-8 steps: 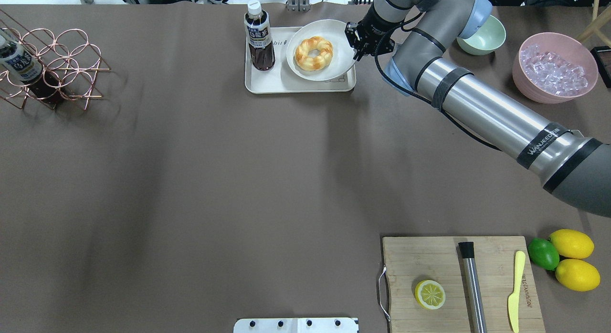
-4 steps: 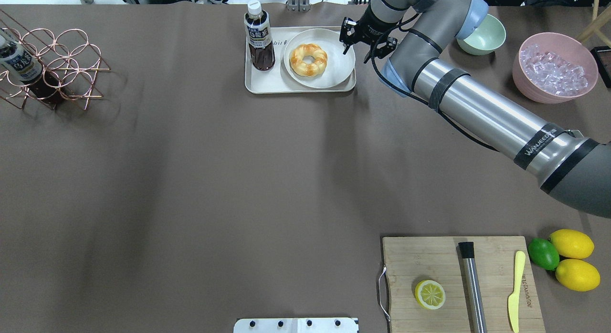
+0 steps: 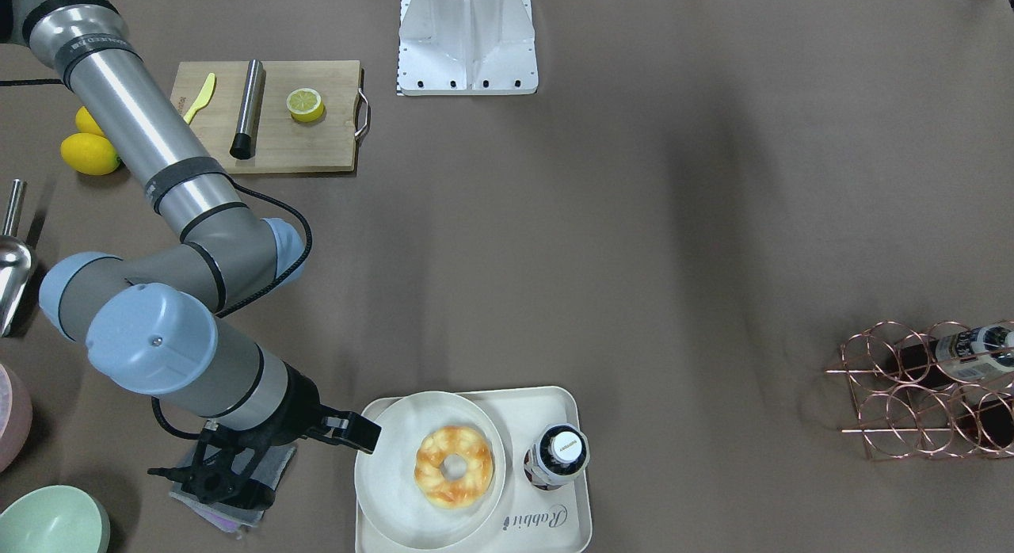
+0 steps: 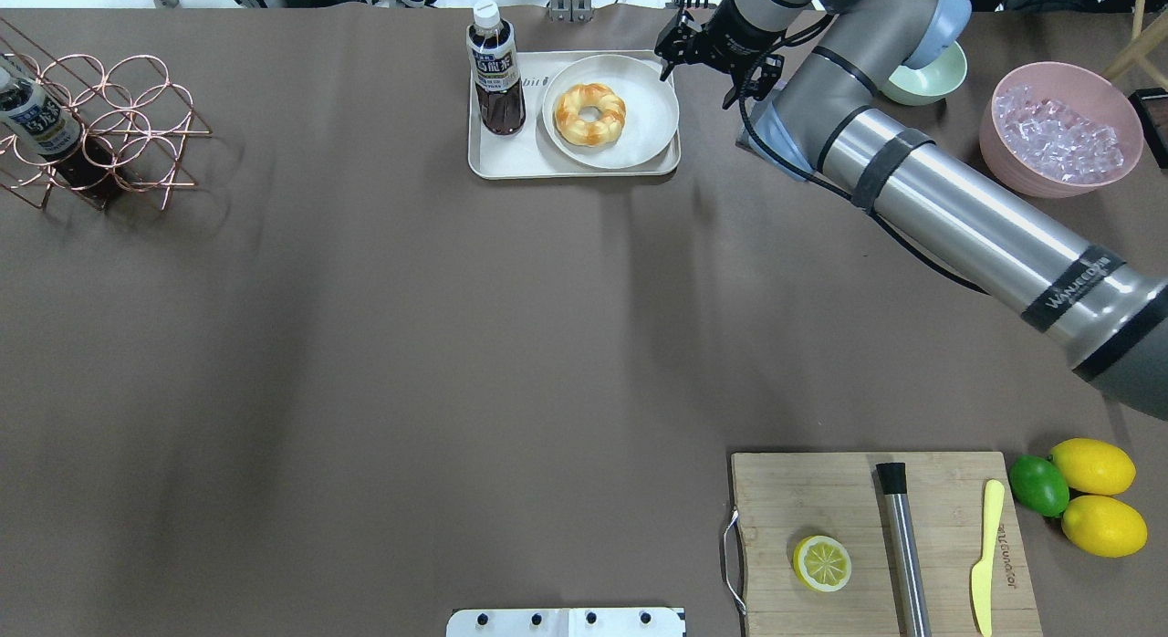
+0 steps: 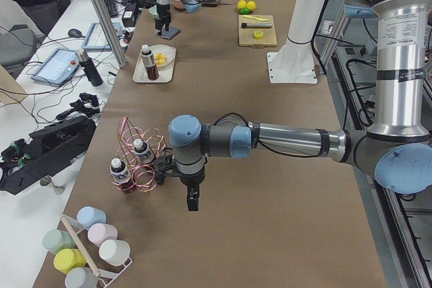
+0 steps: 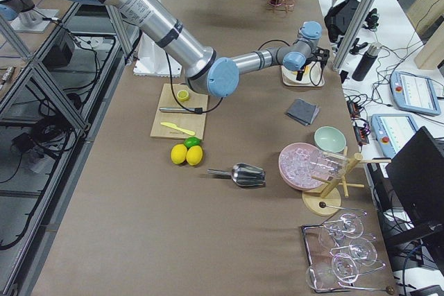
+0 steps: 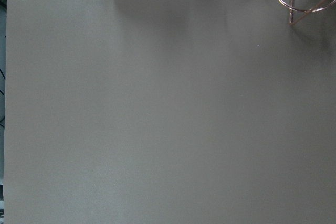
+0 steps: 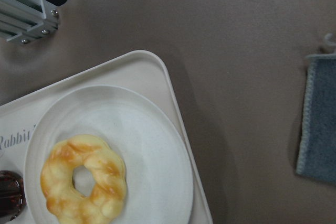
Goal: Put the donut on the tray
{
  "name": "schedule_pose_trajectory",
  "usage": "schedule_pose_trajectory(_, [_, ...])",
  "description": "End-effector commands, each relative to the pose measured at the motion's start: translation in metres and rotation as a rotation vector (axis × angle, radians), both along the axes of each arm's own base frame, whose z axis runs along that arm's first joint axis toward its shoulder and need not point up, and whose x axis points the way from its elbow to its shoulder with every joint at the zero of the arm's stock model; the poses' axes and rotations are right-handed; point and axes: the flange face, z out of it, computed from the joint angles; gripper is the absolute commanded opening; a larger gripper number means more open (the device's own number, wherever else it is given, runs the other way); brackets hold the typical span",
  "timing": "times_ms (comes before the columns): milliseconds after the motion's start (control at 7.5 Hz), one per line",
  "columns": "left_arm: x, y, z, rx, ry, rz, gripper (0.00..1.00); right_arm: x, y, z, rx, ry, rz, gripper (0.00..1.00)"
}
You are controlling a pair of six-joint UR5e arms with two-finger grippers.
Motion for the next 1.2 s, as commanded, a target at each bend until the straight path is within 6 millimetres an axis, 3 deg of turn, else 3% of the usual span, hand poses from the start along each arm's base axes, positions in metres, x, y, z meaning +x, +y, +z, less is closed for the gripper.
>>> schedule_pose_trajectory(0, [-0.002,0.006,0.001,-0.001,0.001,-0.003,0.98,0.074,0.024,0.028,0.0,-0.057,-0.036,1.0])
schedule_pose_trajectory(267, [-0.002,0.012,0.007,-0.013,0.0,-0.001,0.98,0.122,0.056,0.057,0.023,-0.049,-0.069,1.0])
schedule_pose_trajectory(533, [-0.002,0.021,0.01,-0.019,0.0,-0.001,0.98,0.185,0.116,0.113,0.06,-0.041,-0.096,1.0])
schedule_pose_trajectory(800, [-0.003,0.027,0.014,-0.027,0.0,-0.001,0.98,0.245,0.162,0.16,0.076,-0.013,-0.113,1.0])
schedule_pose_trajectory(1067, [-0.003,0.033,0.015,-0.029,0.002,-0.001,0.98,0.292,0.194,0.173,0.126,0.08,-0.185,1.0])
